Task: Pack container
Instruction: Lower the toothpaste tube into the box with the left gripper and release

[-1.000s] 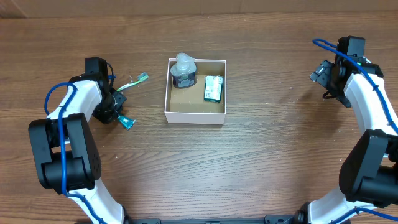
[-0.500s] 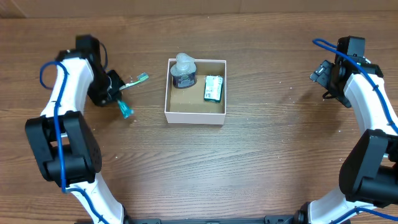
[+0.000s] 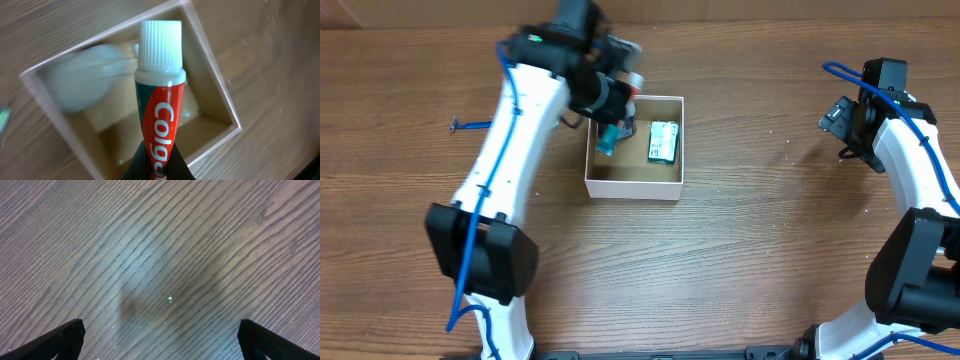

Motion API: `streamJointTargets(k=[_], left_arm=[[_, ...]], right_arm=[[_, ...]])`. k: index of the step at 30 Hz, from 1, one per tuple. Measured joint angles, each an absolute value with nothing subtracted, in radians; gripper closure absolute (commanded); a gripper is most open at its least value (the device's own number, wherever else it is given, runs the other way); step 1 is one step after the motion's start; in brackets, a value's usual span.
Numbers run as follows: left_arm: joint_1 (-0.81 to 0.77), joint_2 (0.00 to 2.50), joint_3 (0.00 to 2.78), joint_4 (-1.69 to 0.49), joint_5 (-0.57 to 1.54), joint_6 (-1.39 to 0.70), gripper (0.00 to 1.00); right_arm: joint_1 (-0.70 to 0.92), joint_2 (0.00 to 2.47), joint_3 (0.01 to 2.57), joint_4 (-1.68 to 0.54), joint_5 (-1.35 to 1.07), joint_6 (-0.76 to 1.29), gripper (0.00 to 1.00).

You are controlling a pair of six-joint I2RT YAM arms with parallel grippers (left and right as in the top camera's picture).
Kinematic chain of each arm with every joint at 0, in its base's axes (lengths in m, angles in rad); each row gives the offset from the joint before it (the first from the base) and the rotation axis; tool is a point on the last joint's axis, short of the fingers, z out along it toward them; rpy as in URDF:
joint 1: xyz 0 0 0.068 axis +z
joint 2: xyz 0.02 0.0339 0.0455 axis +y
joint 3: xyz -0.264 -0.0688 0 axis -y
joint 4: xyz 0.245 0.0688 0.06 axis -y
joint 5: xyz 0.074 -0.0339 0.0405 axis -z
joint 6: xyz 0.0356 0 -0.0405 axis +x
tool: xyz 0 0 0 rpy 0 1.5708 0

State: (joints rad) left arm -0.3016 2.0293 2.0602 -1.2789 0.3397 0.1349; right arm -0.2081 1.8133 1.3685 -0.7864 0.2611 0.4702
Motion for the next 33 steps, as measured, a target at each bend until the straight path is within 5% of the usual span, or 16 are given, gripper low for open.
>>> streamJointTargets(k=[6, 10, 14, 20, 22, 23, 24, 25, 26, 33], left_arm=[[-0.49, 2.029, 2.06, -1.306, 0.046, 0.381, 0.96], [-0.482, 2.029, 2.016, -1.362, -0.044, 0.549, 0.94], [-0.472, 2.029, 1.911, -1.362, -0.006, 0.702, 0.88], [-0.472, 2.029, 1.818, -1.331, 0.136, 0.913, 0.93], [-0.472, 2.029, 1.812, -1.324, 0.172, 0.971, 0.84], [-0.472, 2.029, 1.811, -1.318, 0.183, 0.986, 0.68], [-0.472, 2.029, 1.811, -1.309, 0.194, 0.999, 0.33], [-0.472, 2.029, 1.811, -1.306, 0.2, 1.009, 0.12], [-0.472, 2.029, 1.811, -1.303, 0.208, 1.016, 0.0], [-0.472, 2.029, 1.811, -1.298, 0.285, 1.02, 0.0]], right_arm=[[-0.208, 1.813, 1.369, -0.786, 0.262, 0.471, 0.0], [-0.208, 1.813, 1.369, -0.786, 0.262, 0.469, 0.0], [-0.208, 1.813, 1.369, -0.786, 0.261, 0.47, 0.0], [-0.208, 1.813, 1.369, -0.786, 0.262, 0.471, 0.0], [-0.208, 1.813, 1.369, -0.786, 0.262, 0.47, 0.0], [-0.208, 1.813, 1.369, -0.786, 0.261, 0.47, 0.0], [-0.208, 1.813, 1.369, -0.786, 0.262, 0.47, 0.0], [-0.208, 1.813, 1.369, -0.786, 0.262, 0.47, 0.0], [-0.208, 1.813, 1.369, -0.786, 0.261, 0.47, 0.0], [-0.208, 1.813, 1.369, -0.786, 0.262, 0.47, 0.0]])
